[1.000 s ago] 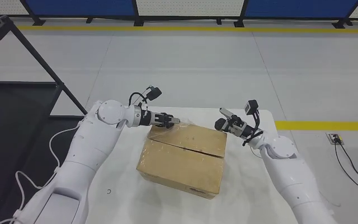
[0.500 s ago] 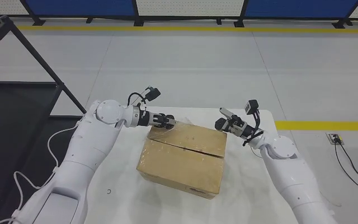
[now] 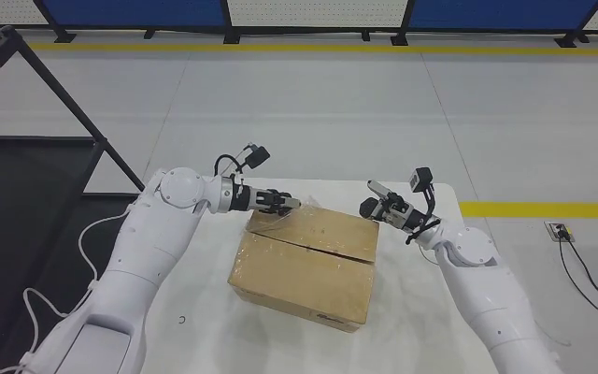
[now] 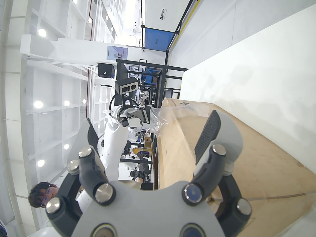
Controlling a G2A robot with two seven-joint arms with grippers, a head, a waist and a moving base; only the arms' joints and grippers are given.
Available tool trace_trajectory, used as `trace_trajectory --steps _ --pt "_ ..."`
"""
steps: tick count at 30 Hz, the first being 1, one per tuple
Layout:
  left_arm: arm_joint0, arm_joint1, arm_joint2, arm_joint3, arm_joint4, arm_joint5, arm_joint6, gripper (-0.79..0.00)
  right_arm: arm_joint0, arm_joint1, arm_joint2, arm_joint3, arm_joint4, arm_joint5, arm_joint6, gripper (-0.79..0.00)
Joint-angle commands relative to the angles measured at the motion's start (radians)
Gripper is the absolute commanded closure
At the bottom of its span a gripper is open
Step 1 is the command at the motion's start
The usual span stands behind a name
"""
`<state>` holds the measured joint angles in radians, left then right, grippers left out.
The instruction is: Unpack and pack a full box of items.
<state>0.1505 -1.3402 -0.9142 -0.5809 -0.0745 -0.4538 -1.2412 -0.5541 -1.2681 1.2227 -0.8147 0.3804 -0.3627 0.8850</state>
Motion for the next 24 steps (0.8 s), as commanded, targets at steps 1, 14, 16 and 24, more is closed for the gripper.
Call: trace_trajectory --steps 1,14,16,24 --pt "0.003 0.0 0.001 -0.006 -0.003 -0.003 -0.005 -0.299 0.0 0.0 -0.001 -0.001 -0.001 0.0 0.0 -0.785" --pt "0.006 -0.003 0.023 -0.01 0.038 0.005 0.02 0.0 -0.01 0.002 0.002 -0.008 0.003 -0.004 -0.003 -0.785" --pt "0.005 -0.002 0.023 -0.011 0.038 0.002 0.022 0.0 -0.011 0.002 0.002 -0.009 0.003 -0.004 -0.003 -0.785" --pt "0.003 0.017 -0.033 0.002 0.004 -0.023 0.117 0.0 -0.017 0.003 0.003 -0.015 0.007 -0.006 -0.004 -0.785"
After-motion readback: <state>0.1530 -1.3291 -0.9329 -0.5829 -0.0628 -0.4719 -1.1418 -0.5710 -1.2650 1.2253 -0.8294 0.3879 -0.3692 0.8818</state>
